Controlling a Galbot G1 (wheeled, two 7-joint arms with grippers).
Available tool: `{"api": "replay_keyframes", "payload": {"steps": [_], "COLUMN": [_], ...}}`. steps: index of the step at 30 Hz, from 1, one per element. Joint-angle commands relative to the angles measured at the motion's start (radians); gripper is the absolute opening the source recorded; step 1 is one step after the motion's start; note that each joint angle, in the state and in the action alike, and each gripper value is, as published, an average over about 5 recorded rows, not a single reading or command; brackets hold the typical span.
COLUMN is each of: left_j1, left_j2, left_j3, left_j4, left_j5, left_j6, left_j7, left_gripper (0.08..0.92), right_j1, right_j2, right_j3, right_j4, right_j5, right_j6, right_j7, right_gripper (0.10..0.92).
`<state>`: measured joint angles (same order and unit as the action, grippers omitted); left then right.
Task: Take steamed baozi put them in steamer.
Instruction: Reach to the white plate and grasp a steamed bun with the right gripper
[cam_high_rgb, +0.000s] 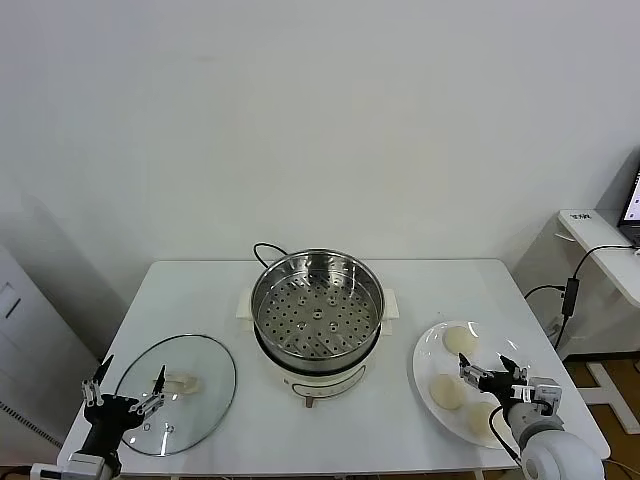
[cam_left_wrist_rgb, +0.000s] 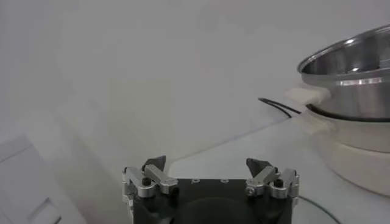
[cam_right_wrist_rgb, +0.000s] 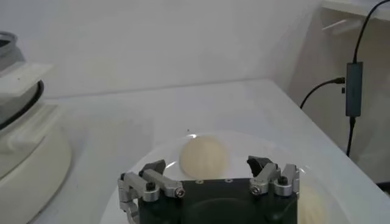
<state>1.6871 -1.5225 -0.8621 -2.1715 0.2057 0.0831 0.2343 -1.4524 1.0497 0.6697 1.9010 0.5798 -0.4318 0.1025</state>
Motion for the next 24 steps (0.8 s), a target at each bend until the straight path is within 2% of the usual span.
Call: {"api": "replay_keyframes", "payload": {"steps": [1,4,9,14,20,24], "left_j1": [0.002,0.004,0.003,0.001,-0.018,-0.025], "left_j2": [0.000,0.000,-0.001,-0.015,-0.007,-0.004], "left_j3": [0.001,0.001,0.006,0.016,0.021,0.019], "left_j4": [0.001,0.003,0.008,0.013,0.016,0.018], "left_j5": [0.002,0.002,0.003,0.010,0.011,0.010], "left_j6": [-0.001,-0.003,-0.011,-0.020,-0.018,-0.016], "left_j7": [0.002,0.001,-0.002,-0.004,-0.008,-0.013], "left_gripper": [0.823,0.823,0.823,0.823,0.823,0.823], "right_j1": [-0.003,0.012,0.113,0.484,0.956,1.181], "right_j2": [-0.039,-0.132,-0.430,-0.664,-0.761,-0.706], "right_j3": [-0.001,0.016,0.029,-0.191,-0.648,-0.906], "right_j4": [-0.001,-0.039,-0.220,-0.449,-0.558,-0.590], "right_j5": [-0.009,-0.081,-0.252,-0.419,-0.557,-0.674], "right_j6": [0.011,0.080,0.259,0.421,0.432,0.419], "right_j7": [-0.047,-0.194,-0.605,-1.019,-1.327,-1.399], "right_gripper": [0.823,0.823,0.823,0.823,0.823,0.823]}}
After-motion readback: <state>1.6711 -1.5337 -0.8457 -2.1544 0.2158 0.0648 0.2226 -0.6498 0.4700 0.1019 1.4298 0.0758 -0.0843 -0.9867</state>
